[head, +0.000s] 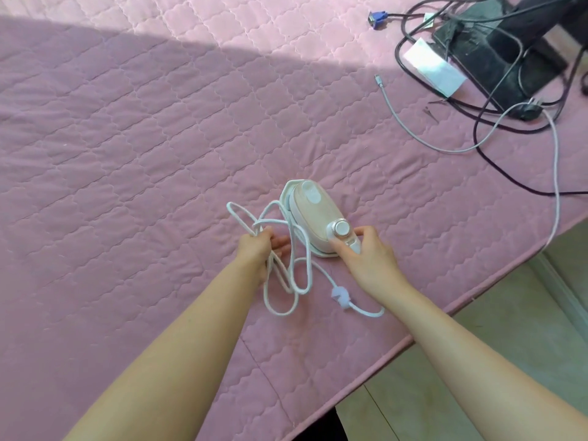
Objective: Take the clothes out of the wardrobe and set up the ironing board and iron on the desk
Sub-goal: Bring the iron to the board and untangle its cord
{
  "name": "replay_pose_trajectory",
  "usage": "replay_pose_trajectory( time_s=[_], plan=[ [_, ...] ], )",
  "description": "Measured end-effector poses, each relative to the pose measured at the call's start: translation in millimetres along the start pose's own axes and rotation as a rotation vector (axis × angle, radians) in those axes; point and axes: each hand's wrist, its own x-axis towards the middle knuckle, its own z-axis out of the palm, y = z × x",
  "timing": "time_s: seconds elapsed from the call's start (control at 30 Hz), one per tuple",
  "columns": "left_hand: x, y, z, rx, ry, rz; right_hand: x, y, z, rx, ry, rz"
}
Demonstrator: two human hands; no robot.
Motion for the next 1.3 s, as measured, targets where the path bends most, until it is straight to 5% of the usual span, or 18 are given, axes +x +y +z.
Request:
replay_pose_trajectory(
  time_s=[0.13,0.4,0.8,1.3],
  plan=[
    [0,-4,12,-0.123,0.016,-0.042,6,3,-1,0.038,-0.047,0.011],
    [5,-9,19,0.089,-0.078,-0.008,13,10,0,0.053,-0.039,-0.025],
    [-18,-2,8,0.069,-0.119,0.071,7,3,-7,-0.014,0.074,-0.144],
    [-145,39,-77,-0.012,0.021,0.130,-96,-77,-55,-0.106,0.072,-0.268]
  ],
)
